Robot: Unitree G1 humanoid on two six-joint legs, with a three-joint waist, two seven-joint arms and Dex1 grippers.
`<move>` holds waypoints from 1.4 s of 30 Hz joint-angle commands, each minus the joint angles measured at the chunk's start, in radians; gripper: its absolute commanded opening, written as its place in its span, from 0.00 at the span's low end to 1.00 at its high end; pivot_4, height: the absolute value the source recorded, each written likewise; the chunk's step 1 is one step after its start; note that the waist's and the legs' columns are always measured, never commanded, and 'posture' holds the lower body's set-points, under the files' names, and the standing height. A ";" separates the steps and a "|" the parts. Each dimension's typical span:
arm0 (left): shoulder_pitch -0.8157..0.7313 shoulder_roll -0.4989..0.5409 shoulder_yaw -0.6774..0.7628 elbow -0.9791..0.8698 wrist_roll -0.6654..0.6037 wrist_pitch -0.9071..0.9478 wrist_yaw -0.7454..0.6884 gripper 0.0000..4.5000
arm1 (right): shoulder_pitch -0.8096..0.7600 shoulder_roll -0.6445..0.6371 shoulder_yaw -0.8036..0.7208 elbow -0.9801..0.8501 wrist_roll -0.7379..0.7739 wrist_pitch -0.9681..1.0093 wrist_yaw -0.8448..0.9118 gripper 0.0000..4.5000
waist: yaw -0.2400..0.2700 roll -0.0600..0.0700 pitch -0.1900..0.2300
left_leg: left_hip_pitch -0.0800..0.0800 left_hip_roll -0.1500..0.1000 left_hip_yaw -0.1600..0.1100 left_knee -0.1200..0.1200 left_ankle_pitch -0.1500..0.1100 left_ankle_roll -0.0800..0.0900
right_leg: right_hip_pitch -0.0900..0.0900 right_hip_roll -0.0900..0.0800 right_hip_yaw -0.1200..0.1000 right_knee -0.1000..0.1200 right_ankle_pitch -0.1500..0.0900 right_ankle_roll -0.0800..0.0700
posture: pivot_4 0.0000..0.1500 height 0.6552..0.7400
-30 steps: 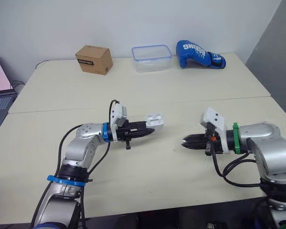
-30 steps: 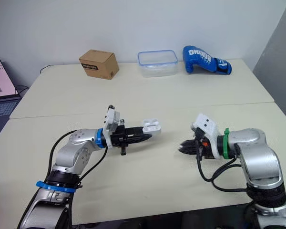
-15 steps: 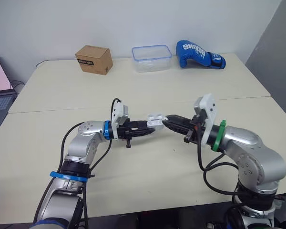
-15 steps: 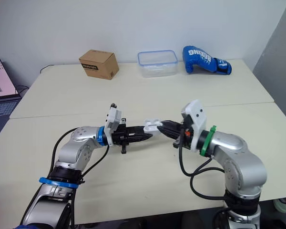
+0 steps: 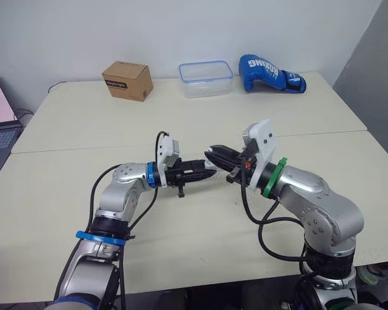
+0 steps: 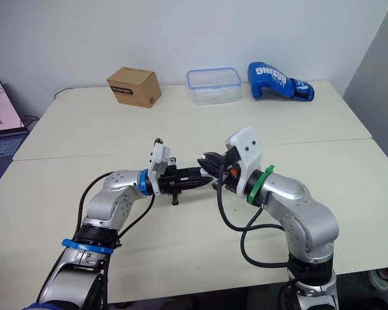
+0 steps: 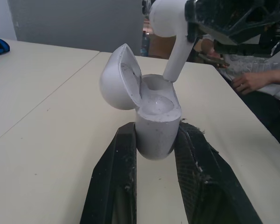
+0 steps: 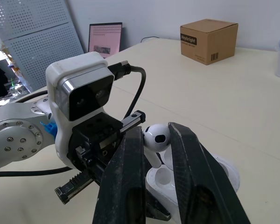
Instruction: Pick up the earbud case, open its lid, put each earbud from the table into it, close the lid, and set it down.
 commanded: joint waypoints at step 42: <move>-0.009 -0.004 0.041 -0.152 -0.071 0.079 0.086 0.17 | 0.018 -0.085 0.058 -0.022 0.106 -0.045 -0.206 0.69 | 0.000 0.000 0.000 | 0.000 0.000 0.000 0.000 0.000 0.000 | 0.000 0.000 0.000 0.000 0.000 0.000 | 1.00 0.89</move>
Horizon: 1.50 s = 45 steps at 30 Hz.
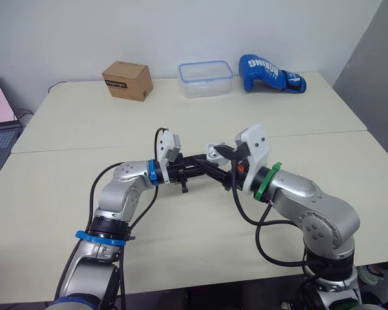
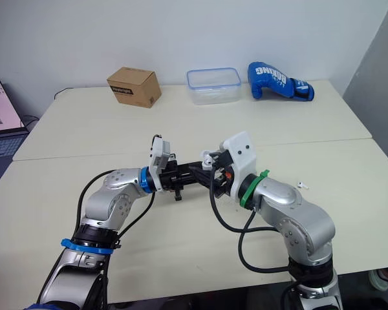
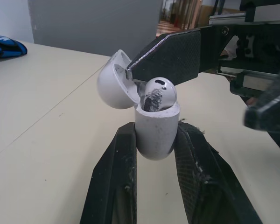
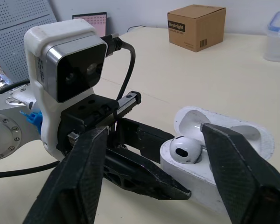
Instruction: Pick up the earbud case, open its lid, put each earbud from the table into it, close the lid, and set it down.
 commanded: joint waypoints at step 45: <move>0.104 0.102 0.055 -0.192 -0.100 0.028 -0.142 0.17 | -0.232 -0.812 0.217 0.914 -0.364 -0.446 0.765 0.69 | 0.002 0.000 0.001 | -0.001 0.001 0.004 0.000 0.000 0.000 | 0.000 0.000 0.001 -0.002 0.000 0.000 | 1.00 0.89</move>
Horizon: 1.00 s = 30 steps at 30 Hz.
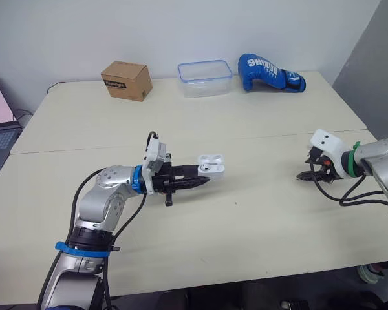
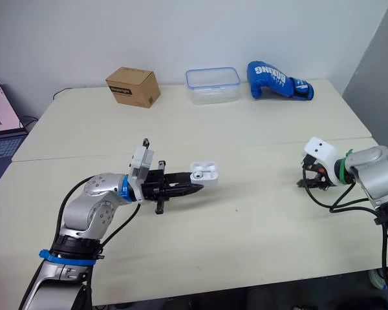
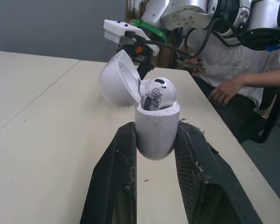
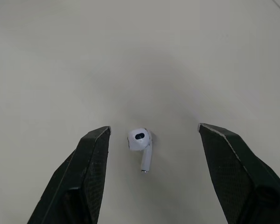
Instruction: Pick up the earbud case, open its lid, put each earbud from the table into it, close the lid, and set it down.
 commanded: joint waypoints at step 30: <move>0.012 0.008 0.011 -0.065 -0.030 0.011 0.032 0.17 | 0.013 0.069 -0.025 0.124 -0.129 -0.015 0.043 0.49 | 0.001 0.000 0.000 | 0.000 0.000 0.000 0.000 0.000 0.000 | 0.001 0.000 0.000 0.000 0.000 0.000 | 1.00 0.89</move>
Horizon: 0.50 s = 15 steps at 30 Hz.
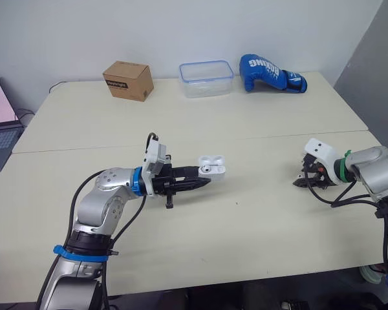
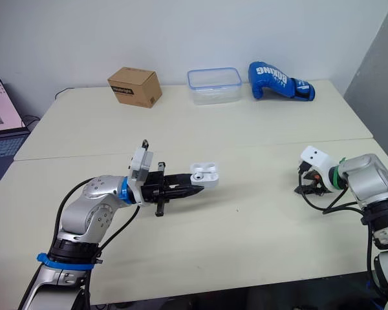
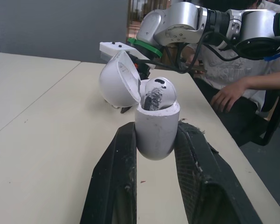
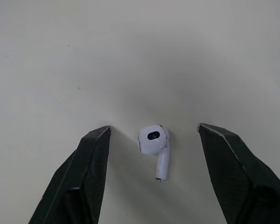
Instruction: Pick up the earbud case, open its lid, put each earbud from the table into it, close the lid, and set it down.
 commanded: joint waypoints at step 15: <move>-0.016 0.001 0.005 -0.022 -0.011 -0.008 0.011 0.17 | 0.039 -0.060 0.005 -0.043 -0.051 -0.035 0.050 0.08 | 0.004 0.000 0.000 | 0.000 0.000 0.000 0.001 0.000 0.000 | 0.000 0.000 0.000 0.000 0.000 0.000 | 1.00 0.89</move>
